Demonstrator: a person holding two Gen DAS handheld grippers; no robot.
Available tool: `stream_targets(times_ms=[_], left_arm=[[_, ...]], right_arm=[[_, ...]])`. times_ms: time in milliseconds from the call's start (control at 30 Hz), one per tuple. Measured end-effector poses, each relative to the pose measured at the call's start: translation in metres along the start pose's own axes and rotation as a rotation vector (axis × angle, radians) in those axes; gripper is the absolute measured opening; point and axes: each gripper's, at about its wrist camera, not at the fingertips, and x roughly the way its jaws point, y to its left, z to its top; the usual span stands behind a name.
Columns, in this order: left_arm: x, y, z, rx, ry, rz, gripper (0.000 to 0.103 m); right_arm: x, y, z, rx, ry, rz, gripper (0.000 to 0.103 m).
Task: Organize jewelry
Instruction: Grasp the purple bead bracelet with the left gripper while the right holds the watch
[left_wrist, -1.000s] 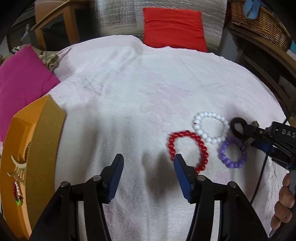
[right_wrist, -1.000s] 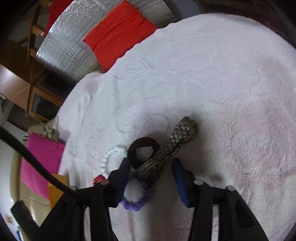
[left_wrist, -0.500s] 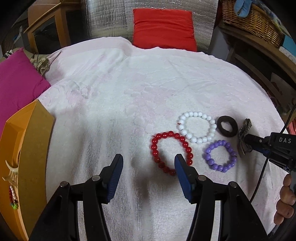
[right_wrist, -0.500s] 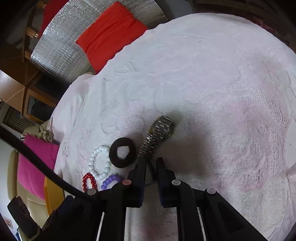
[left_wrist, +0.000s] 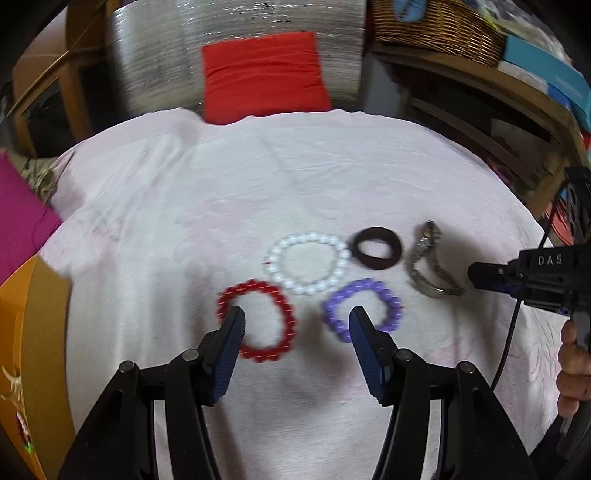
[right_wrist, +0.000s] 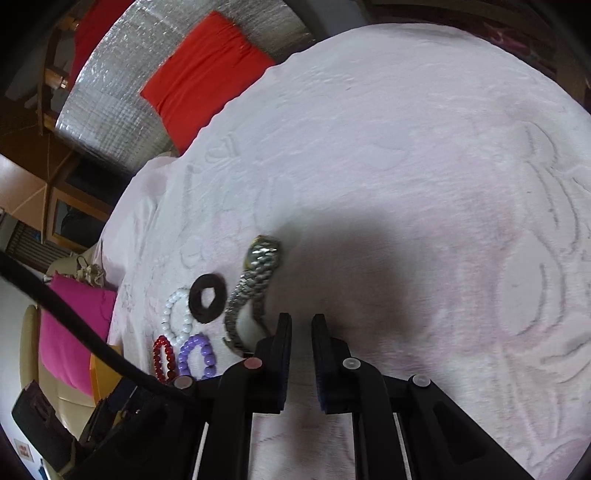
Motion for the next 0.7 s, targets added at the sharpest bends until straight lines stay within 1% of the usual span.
stream_targets(times_ms=[100,200,233,267,367,533,700], left_arm=[[0.005,-0.011,0.001,0.019,0.01,-0.02,0.063],[0.009,-0.019,0.0,0.027,0.026,-0.042,0.063],[0.01,-0.021,-0.001,0.03,0.031,-0.049,0.063],[0.011,-0.023,-0.002,0.035,0.035,-0.054,0.063],[0.014,-0.027,-0.004,0.045,0.049,-0.066,0.063],[0.019,-0.03,-0.005,0.025,0.077,-0.123,0.063],[0.025,-0.033,-0.006,0.022,0.092,-0.152,0.063]], right_arm=[[-0.005,-0.009,0.003,0.008,-0.007,0.002,0.012],[-0.008,-0.016,0.006,0.03,-0.004,0.022,0.012],[-0.009,-0.017,0.007,0.037,-0.003,0.026,0.012],[-0.01,-0.019,0.008,0.045,-0.002,0.033,0.015],[-0.011,-0.022,0.009,0.07,0.0,0.048,0.016],[-0.011,-0.028,0.01,0.089,0.012,0.05,0.016],[-0.01,-0.027,0.009,0.088,0.014,0.046,0.016]])
